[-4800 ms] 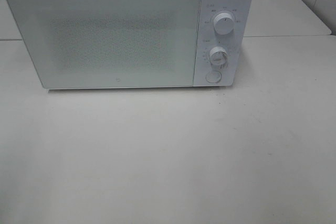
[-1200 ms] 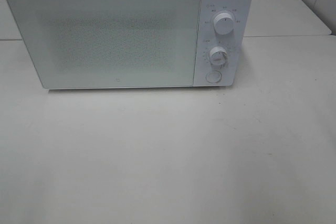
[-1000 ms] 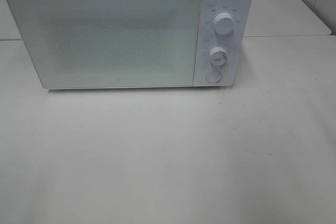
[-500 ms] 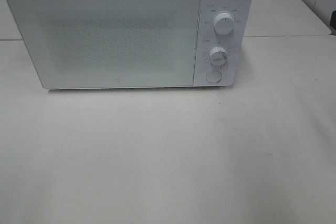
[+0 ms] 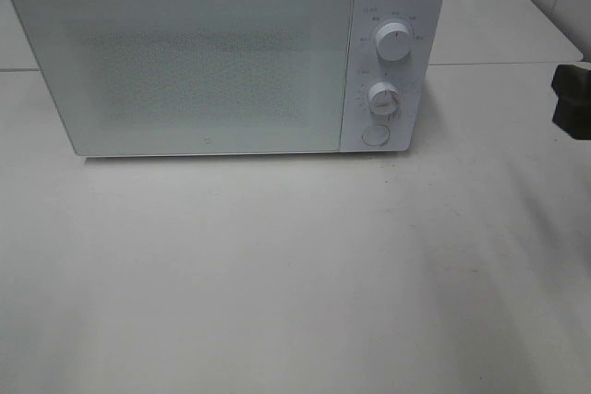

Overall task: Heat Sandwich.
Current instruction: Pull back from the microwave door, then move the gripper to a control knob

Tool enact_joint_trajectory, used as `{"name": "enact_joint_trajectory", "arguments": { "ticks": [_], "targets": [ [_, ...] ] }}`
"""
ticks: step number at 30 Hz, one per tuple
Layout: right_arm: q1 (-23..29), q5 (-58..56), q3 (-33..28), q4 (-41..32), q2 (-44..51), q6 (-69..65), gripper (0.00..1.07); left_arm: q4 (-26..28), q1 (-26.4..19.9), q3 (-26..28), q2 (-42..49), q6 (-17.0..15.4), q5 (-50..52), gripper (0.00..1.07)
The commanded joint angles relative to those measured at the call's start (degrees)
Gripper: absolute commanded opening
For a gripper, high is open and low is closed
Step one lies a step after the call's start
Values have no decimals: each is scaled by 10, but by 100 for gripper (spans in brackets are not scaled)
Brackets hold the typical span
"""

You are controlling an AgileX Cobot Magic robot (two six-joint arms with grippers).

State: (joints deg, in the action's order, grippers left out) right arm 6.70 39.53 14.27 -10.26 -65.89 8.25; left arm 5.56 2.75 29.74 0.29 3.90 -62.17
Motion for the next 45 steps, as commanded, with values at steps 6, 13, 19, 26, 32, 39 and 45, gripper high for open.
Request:
{"name": "enact_joint_trajectory", "arguments": {
  "ticks": [6, 13, 19, 26, 32, 39, 45],
  "targets": [
    [129, 97, -15, -176, -56, 144, 76, 0, -1, -1, 10, -3, 8, 100],
    [228, 178, -15, -254, -97, 158, 76, 0, -1, -1, 10, -3, 8, 100],
    [303, 230, -13, -295, -144, 158, 76, 0, -1, -1, 10, -3, 8, 100],
    [405, 297, -6, -406, -200, 158, 76, 0, -1, -1, 10, -3, 8, 100],
    [457, 304, 21, -461, -233, 162, 76, 0, -1, -1, 10, -3, 8, 100],
    [482, 307, 50, -517, -268, 166, 76, 0, -1, -1, 10, -3, 8, 100],
    [482, 305, 56, -530, -269, 166, 76, 0, -1, -1, 10, -3, 8, 100]
  ]
}}
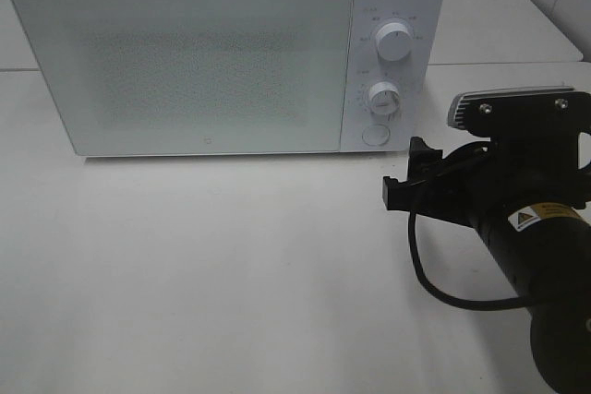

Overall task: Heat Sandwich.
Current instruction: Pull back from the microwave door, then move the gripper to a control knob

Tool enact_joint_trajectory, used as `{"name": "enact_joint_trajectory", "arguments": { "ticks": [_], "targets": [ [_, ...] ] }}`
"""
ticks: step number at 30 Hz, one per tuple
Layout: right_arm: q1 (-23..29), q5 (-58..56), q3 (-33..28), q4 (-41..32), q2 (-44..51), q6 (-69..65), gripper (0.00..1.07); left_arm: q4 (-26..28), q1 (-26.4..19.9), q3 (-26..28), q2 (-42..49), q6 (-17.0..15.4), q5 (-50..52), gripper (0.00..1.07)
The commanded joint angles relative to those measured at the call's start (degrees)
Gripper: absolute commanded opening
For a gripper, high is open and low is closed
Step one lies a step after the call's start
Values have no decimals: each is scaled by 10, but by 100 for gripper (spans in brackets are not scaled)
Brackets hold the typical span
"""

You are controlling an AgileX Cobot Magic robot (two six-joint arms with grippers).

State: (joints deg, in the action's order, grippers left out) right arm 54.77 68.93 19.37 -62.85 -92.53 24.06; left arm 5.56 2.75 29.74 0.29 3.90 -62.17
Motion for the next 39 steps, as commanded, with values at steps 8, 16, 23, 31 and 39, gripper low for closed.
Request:
{"name": "enact_joint_trajectory", "arguments": {
  "ticks": [8, 16, 23, 31, 39],
  "targets": [
    [-1, 15, 5, 2, -3, 2, 76, 0, -1, -1, 10, -3, 8, 100],
    [-31, 18, 22, 16, -30, -17, 76, 0, -1, -1, 10, -3, 8, 100],
    [-62, 11, 72, 70, -76, -17, 76, 0, -1, -1, 10, -3, 8, 100],
    [-94, 1, 125, 118, -123, -42, 76, 0, -1, -1, 10, -3, 8, 100],
    [-121, -15, 165, 154, -163, -56, 76, 0, -1, -1, 10, -3, 8, 100]
  ]
}}
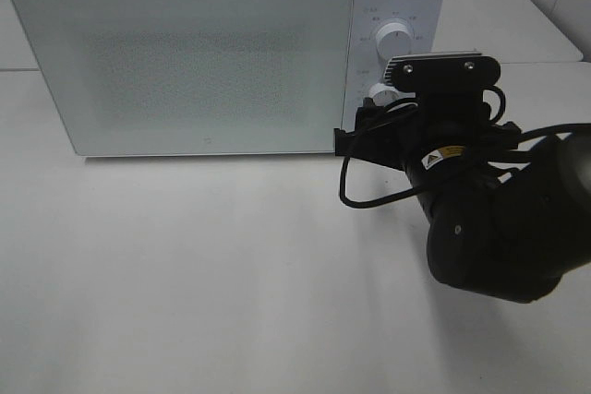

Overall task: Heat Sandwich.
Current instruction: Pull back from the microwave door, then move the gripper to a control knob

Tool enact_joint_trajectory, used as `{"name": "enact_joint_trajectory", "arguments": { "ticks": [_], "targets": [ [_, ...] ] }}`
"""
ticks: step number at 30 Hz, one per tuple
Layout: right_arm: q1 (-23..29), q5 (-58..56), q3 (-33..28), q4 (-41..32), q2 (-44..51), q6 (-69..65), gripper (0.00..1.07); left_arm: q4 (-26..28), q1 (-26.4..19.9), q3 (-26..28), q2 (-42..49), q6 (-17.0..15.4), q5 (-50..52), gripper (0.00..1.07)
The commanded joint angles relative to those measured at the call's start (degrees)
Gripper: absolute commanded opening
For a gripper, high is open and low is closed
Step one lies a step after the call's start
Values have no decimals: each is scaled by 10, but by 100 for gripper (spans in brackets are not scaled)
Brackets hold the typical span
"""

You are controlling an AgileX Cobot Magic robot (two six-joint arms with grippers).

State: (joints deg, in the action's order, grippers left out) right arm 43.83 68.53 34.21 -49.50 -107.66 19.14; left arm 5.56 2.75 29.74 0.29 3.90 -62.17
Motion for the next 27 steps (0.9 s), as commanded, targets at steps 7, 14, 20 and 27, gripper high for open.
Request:
{"name": "enact_joint_trajectory", "arguments": {
  "ticks": [7, 14, 20, 27],
  "targets": [
    [-34, -25, 61, 38, -48, -7, 76, 0, -1, -1, 10, -3, 8, 100],
    [-50, -37, 101, 54, -78, -7, 76, 0, -1, -1, 10, -3, 8, 100],
    [-62, -40, 120, 62, -92, -6, 76, 0, -1, -1, 10, -3, 8, 100],
    [-65, -41, 121, 62, -96, -8, 76, 0, -1, -1, 10, -3, 8, 100]
  ]
}}
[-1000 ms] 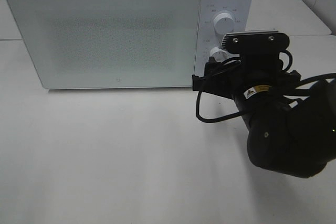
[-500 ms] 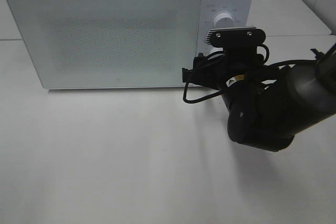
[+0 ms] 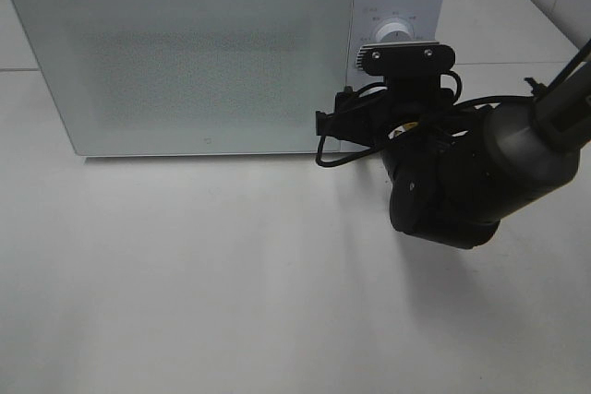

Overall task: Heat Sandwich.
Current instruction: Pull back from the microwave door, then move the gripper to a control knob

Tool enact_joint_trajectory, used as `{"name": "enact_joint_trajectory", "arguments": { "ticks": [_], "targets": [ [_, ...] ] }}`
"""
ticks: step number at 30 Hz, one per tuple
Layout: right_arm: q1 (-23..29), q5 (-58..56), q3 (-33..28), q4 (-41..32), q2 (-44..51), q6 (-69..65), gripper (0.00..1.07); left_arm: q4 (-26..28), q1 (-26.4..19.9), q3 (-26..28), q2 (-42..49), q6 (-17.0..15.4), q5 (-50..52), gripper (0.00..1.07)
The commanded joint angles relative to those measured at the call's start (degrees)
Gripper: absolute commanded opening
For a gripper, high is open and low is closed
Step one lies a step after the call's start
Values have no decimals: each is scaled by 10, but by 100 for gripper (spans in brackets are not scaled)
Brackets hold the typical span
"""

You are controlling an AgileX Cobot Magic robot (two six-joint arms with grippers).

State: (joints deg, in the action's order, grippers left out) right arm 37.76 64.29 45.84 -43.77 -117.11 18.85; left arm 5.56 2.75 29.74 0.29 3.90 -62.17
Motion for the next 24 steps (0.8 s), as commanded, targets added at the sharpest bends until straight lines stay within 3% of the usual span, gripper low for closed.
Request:
{"name": "enact_joint_trajectory", "arguments": {
  "ticks": [1, 6, 8, 10, 12, 13, 15, 18, 24],
  "targets": [
    [-4, 2, 5, 5, -2, -5, 76, 0, -1, -1, 10, -3, 8, 100],
    [-4, -2, 5, 5, -2, -5, 68, 0, -1, -1, 10, -3, 8, 100],
    [-5, -3, 5, 5, -2, -6, 60, 0, -1, -1, 10, -3, 8, 100],
    [-5, -2, 5, 5, -2, -9, 44, 0, -1, -1, 10, -3, 8, 100],
    [-5, -2, 5, 5, -2, -12, 38, 0, -1, -1, 10, -3, 8, 100],
    [-5, -1, 5, 5, -2, -13, 26, 0, -1, -1, 10, -3, 8, 100],
    [-5, 3, 5, 4, -2, -14, 17, 0, -1, -1, 10, -3, 8, 100],
    [-5, 6, 5, 3, -2, -14, 11, 0, -1, -1, 10, -3, 8, 100],
    [-5, 7, 5, 3, -2, -14, 13, 0, -1, -1, 10, -3, 8, 100]
  ]
}}
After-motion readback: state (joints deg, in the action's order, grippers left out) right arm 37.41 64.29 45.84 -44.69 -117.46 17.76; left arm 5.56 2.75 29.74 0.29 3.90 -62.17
